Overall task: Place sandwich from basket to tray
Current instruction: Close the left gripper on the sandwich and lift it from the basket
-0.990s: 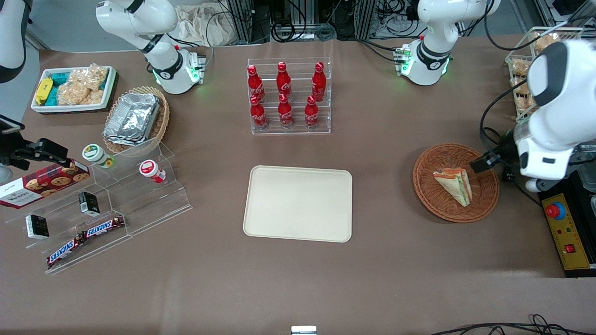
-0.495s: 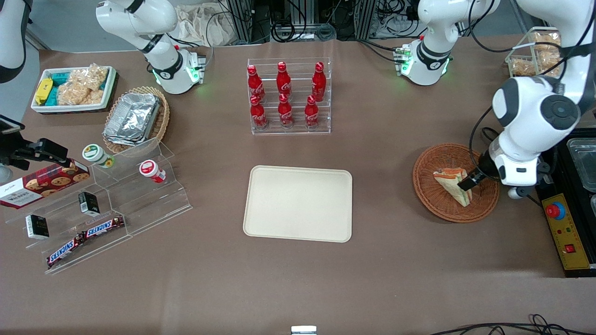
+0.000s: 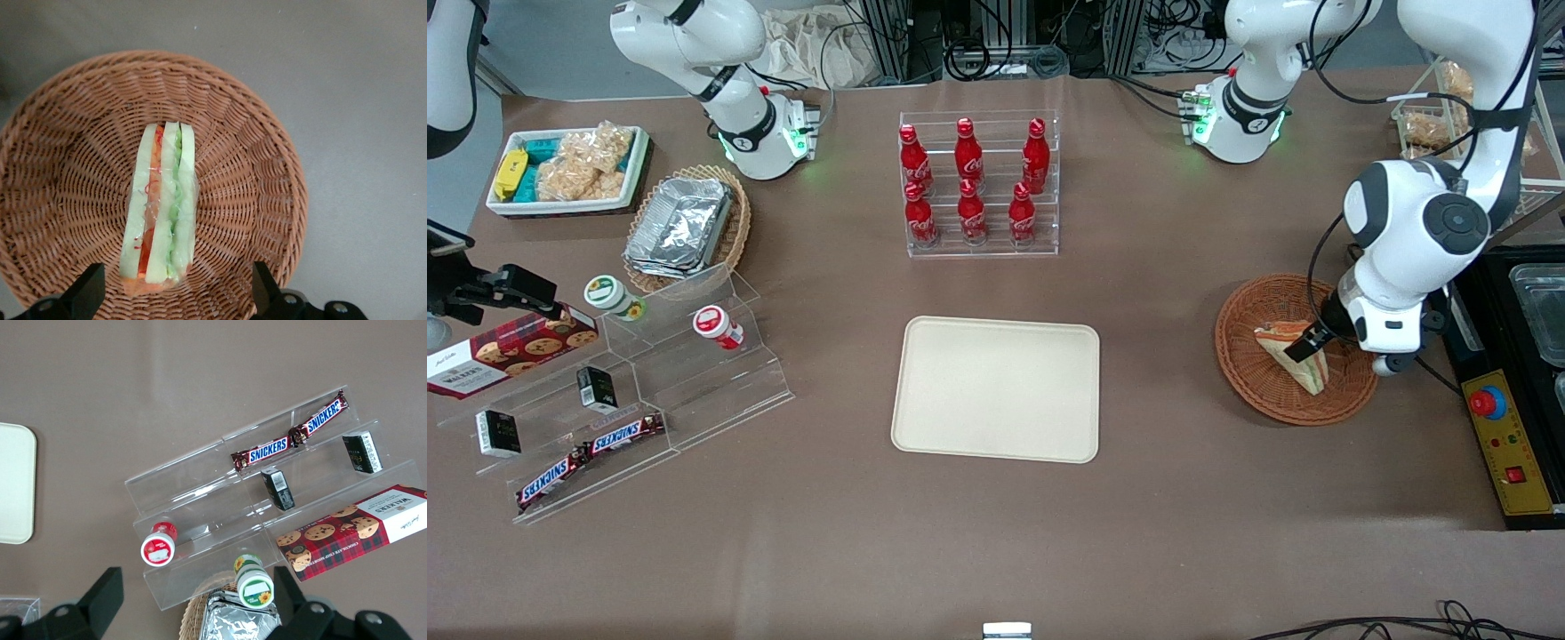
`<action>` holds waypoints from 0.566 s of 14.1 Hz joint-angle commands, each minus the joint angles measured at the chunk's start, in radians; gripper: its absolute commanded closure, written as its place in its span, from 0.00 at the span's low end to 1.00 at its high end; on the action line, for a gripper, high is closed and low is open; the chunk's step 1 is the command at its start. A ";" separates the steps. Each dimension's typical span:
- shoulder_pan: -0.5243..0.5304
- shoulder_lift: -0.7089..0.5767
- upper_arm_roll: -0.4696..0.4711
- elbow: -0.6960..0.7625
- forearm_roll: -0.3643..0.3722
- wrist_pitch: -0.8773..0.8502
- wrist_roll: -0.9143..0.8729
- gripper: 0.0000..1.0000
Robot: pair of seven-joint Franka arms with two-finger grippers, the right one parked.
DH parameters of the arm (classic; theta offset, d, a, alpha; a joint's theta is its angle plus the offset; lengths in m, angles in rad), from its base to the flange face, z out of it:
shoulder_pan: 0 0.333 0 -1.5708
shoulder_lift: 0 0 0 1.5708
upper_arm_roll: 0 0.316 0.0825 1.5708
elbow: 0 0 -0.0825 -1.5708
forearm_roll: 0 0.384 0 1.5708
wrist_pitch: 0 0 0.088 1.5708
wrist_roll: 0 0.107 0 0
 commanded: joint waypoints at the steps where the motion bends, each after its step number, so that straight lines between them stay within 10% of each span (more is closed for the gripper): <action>1: 0.004 0.008 -0.001 -0.070 0.000 0.079 -0.002 0.01; 6: 0.039 0.054 0.003 -0.076 0.008 0.094 0.037 0.01; 8: 0.039 0.057 0.003 -0.071 0.006 0.096 0.031 0.25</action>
